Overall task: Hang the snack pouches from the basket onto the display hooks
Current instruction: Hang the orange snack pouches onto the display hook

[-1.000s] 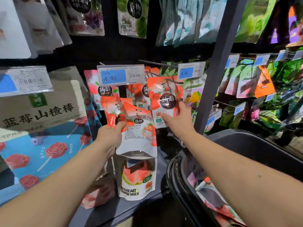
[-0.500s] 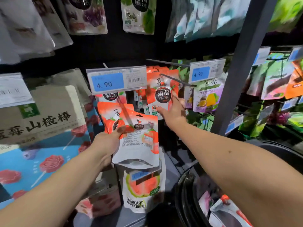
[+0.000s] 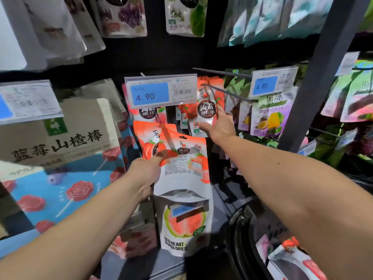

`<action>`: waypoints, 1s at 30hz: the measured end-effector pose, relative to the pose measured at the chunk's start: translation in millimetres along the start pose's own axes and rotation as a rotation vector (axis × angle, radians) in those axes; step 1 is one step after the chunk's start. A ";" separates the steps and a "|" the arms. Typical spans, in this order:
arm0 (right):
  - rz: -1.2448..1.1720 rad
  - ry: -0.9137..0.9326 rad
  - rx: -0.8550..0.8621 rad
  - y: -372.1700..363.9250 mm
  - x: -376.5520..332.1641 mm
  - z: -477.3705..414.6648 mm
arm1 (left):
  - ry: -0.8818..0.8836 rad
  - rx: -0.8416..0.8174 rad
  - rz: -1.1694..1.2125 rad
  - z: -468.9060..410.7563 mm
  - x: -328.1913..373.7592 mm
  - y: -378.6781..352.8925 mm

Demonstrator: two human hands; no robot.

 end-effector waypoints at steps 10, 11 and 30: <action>-0.360 -0.350 -0.289 45.0 13.0 120.9 | -0.012 -0.023 0.075 39.5 11.1 -22.5; -0.399 -0.385 -0.385 46.6 12.7 137.4 | -0.021 -0.020 0.088 44.1 13.4 -25.4; -0.105 -0.063 -0.104 109.6 -56.6 217.9 | -0.203 -0.201 -0.183 110.1 30.7 -31.0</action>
Point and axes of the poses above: each hand's wrist, its own z-axis away from the middle knuckle, its own y-axis out of the back of the hand, x = y × z, the point moved 6 cm from there along -z, towards the middle knuckle
